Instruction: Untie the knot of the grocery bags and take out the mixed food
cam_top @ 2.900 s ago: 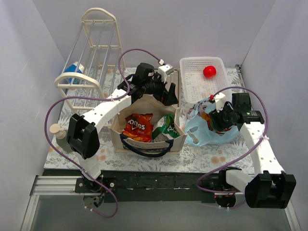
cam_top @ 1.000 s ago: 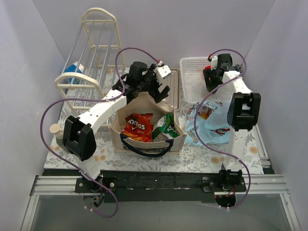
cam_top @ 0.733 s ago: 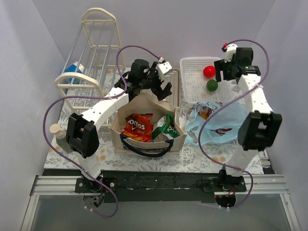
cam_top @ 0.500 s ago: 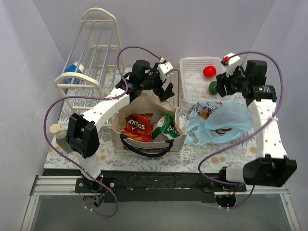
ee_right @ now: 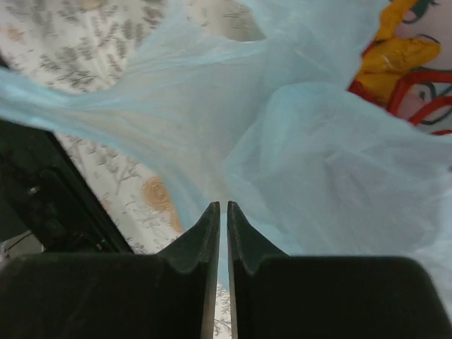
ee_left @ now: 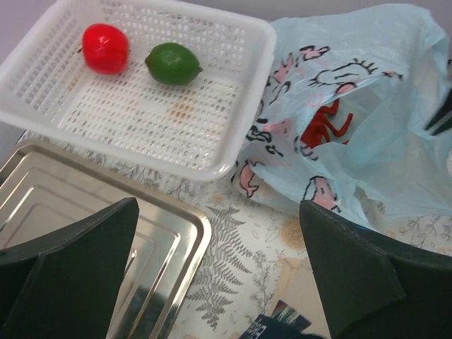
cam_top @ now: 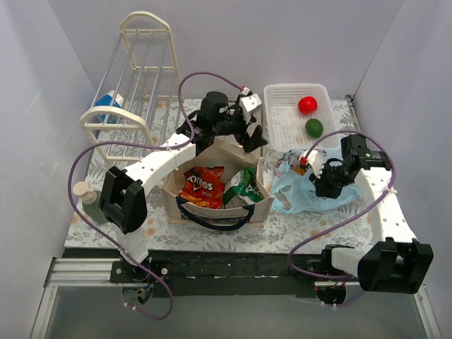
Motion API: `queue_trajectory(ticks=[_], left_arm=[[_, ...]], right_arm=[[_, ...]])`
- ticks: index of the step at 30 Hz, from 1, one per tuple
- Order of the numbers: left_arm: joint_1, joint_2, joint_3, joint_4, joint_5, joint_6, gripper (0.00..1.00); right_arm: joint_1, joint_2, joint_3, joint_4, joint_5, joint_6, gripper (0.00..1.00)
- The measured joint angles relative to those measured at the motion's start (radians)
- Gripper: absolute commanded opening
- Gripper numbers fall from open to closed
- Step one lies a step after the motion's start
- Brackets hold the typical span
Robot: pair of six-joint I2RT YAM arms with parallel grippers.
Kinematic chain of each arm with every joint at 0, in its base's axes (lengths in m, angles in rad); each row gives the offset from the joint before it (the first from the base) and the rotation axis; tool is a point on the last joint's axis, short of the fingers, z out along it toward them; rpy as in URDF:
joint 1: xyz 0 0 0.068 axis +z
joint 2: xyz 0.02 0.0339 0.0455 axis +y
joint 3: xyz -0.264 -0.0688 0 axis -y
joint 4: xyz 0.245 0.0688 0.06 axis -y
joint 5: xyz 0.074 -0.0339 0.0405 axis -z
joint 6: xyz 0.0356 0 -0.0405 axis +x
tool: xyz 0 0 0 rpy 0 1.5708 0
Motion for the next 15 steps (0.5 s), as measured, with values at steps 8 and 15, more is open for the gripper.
queue_trajectory(ticks=[8,15], left_arm=[[-0.116,0.0,-0.021,0.027,0.001,0.016,0.98],[-0.105,0.0,-0.021,0.01,-0.029,0.029,0.98]], right_arm=[[0.001,0.11,0.001,0.476,0.276,0.29,0.12],[0.031,0.089,-0.02,0.661,0.212,0.448,0.16]])
